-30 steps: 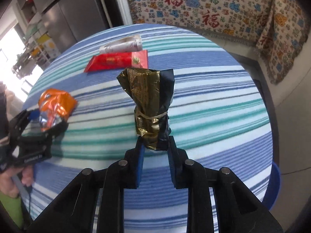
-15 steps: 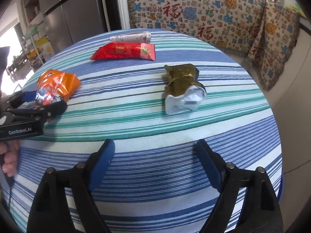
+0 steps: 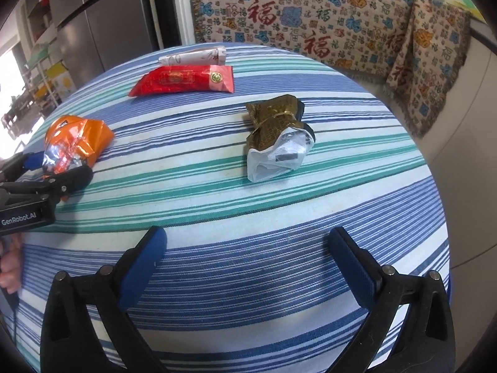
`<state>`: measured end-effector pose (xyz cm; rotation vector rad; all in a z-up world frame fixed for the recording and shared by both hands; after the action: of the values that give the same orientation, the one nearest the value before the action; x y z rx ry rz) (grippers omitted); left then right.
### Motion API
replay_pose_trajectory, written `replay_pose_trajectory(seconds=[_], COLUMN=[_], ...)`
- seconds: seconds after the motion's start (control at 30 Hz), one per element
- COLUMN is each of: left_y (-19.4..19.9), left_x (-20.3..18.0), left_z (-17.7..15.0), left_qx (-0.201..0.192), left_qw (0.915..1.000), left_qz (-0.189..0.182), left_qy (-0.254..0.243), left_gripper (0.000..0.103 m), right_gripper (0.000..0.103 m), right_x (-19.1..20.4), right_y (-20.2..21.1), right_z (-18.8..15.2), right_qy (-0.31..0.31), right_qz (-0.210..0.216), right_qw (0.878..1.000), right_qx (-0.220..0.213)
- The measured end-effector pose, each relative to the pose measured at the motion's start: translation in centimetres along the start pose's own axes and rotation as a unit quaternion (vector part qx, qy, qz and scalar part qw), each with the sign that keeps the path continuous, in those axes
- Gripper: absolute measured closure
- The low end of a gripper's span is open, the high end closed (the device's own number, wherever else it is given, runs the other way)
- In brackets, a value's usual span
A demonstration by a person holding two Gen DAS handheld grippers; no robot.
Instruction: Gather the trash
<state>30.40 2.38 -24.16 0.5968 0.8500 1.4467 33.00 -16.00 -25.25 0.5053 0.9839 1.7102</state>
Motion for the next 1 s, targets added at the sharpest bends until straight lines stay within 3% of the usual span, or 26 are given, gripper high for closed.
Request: replay_pose_trajectory(seconds=[0.1, 0.27, 0.47, 0.57, 0.63, 0.87, 0.9, 1.0], left_y=[0.3, 1.3, 1.3, 1.0, 1.0, 1.4, 1.5, 1.9], left_x=[0.3, 1.5, 1.3, 1.6, 1.7, 1.9, 1.9, 2.0], left_z=[0.0, -0.2, 0.2, 0.7, 0.8, 1.1, 1.1, 1.1], left_qx=[0.001, 0.007, 0.014, 0.015, 0.011, 0.011, 0.009, 0.008], left_qw=[0.9998, 0.9962, 0.9962, 0.9962, 0.996, 0.9957, 0.9957, 0.9958], left_qz=[-0.018, -0.084, -0.084, -0.083, -0.086, -0.087, -0.088, -0.085], left_qy=[0.005, 0.024, 0.019, 0.021, 0.018, 0.029, 0.03, 0.035], left_gripper=[0.015, 0.015, 0.015, 0.017, 0.025, 0.03, 0.031, 0.032], right_gripper=[0.001, 0.001, 0.001, 0.013, 0.015, 0.019, 0.022, 0.072], right_x=[0.0, 0.0, -0.2, -1.3, -2.6, -3.6, -3.6, -3.4], right_y=[0.1, 0.0, 0.1, 1.1, 1.8, -0.3, -0.9, -3.0], right_z=[-0.1, -0.1, 0.1, 1.0, 2.3, 6.4, 6.6, 6.2], right_qy=[0.0, 0.0, -0.006, -0.019, -0.025, -0.008, -0.006, -0.008], right_qz=[0.0, 0.0, 0.012, 0.044, 0.047, 0.07, 0.071, 0.081], right_qw=[1.0, 1.0, 1.0, 0.998, 0.998, 0.997, 0.997, 0.995], right_qx=[0.0, 0.0, -0.008, -0.031, -0.036, 0.007, 0.015, 0.058])
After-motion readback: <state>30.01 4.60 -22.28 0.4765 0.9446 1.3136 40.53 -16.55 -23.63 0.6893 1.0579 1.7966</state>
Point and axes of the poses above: each gripper's, at about its wrist camera, not at the fingertips, and y roughly against the way its jaws point, x to its left, z to its top, the point moved 7 cm from there along -y, roughly the way its jaws point, and after that the axes turned 14 degrees about y, right-handed, at the moved point
